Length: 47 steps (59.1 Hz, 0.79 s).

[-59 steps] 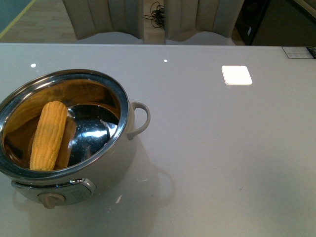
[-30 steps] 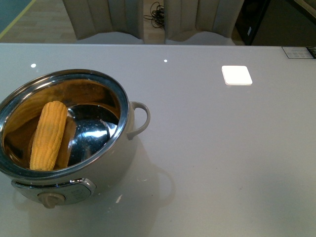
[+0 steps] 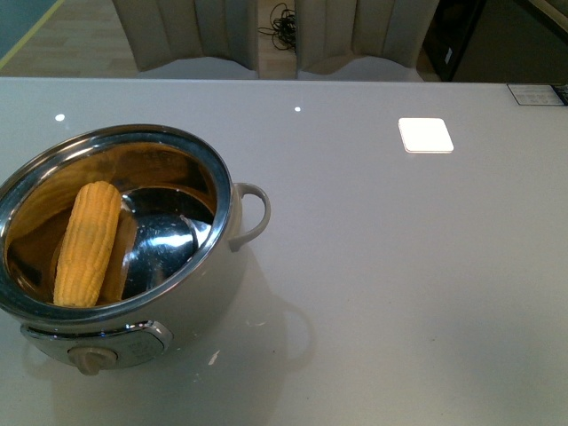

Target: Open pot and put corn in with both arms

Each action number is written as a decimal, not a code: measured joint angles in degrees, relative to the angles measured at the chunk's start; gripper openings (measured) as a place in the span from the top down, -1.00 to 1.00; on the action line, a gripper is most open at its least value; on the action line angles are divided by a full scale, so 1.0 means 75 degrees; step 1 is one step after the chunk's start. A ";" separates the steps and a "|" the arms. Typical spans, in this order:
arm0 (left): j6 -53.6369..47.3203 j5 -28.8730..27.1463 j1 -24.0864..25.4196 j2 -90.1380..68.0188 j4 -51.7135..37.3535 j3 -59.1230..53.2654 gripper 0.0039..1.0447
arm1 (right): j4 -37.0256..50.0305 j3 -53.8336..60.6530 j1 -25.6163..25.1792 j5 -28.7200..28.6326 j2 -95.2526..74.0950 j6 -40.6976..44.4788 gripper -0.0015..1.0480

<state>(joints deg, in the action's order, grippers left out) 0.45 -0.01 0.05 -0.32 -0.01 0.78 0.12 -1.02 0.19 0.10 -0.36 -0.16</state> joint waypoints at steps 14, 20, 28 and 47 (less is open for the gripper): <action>0.0000 0.0000 0.0000 0.0000 0.0000 0.0000 -0.87 | 0.0000 0.0000 0.0000 0.0000 0.0000 0.0000 -0.83; 0.0000 0.0000 0.0000 0.0000 0.0000 0.0000 -0.87 | 0.0000 0.0000 0.0000 0.0000 0.0000 0.0000 -0.83; 0.0000 0.0000 0.0000 0.0000 0.0000 0.0000 -0.87 | 0.0000 0.0000 0.0000 0.0000 0.0000 0.0000 -0.83; 0.0000 0.0000 -0.0003 0.0000 0.0000 0.0000 -0.87 | 0.0000 0.0000 0.0000 0.0000 0.0000 0.0000 -0.83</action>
<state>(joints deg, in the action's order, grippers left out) 0.45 -0.01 0.03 -0.32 -0.01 0.78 0.12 -1.02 0.19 0.10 -0.36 -0.16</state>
